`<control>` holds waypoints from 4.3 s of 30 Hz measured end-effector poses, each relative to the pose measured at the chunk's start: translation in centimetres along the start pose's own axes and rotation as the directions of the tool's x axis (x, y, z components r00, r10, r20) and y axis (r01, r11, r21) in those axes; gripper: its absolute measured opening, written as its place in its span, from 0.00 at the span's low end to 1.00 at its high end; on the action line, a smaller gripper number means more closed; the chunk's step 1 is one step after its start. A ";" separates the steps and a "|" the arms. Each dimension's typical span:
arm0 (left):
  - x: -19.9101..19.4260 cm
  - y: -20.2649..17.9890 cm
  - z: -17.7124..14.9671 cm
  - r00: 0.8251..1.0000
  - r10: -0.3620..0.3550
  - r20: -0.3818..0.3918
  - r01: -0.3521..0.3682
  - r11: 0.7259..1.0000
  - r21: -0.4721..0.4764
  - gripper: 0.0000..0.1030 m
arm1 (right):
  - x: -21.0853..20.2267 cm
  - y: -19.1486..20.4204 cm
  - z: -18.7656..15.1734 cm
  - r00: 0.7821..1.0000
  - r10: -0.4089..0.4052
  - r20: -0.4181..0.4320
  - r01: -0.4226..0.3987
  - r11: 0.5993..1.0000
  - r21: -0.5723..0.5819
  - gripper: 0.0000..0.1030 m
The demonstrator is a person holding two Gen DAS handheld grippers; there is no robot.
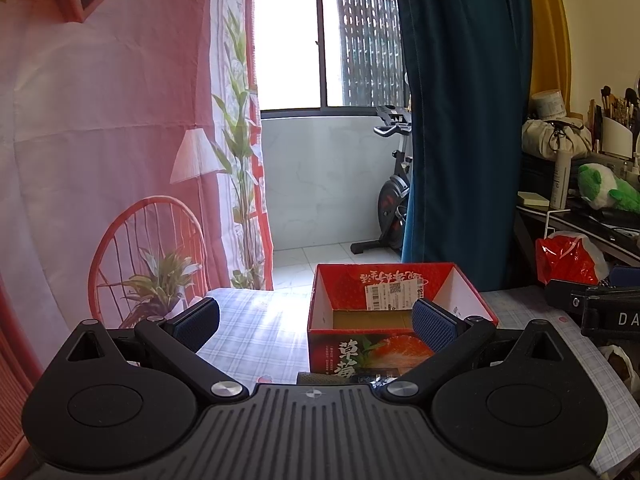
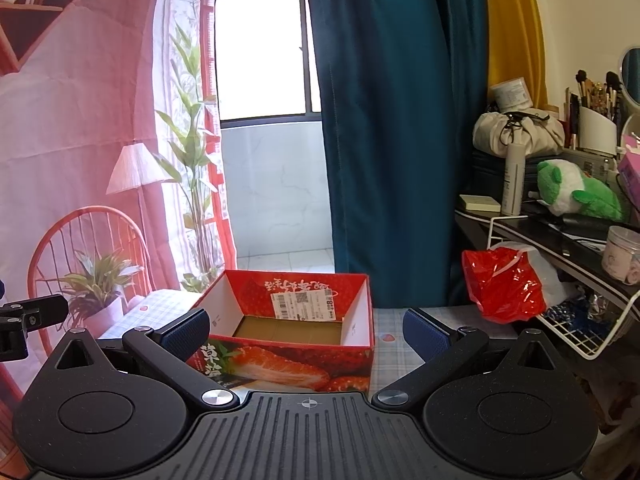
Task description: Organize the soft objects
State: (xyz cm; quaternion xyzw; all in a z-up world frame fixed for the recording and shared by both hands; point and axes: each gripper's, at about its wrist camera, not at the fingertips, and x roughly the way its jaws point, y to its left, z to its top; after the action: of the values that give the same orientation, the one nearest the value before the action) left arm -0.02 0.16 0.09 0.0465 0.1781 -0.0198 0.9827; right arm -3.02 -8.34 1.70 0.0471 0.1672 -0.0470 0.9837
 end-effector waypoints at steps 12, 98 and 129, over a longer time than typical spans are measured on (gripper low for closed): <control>0.3 0.1 -0.1 1.000 -0.008 -0.006 0.008 1.000 0.004 1.00 | -0.1 -0.1 0.0 1.000 -0.001 0.002 0.001 1.000 0.000 1.00; 9.3 2.0 -9.6 0.989 -0.072 -0.129 0.064 0.996 -0.069 1.00 | 6.4 -1.4 -11.4 0.995 0.089 -0.036 -0.086 0.993 0.087 1.00; 14.6 4.0 -15.9 0.902 -0.372 -0.221 0.292 0.900 -0.323 0.57 | 10.0 -0.7 -16.0 0.943 0.215 -0.253 -0.193 0.975 0.109 0.52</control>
State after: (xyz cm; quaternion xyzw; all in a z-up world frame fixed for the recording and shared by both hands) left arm 8.32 5.35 -19.56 -0.1229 0.3199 -0.1563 0.9263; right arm 1.15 -8.10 -16.75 0.1109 0.2886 0.0550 0.9494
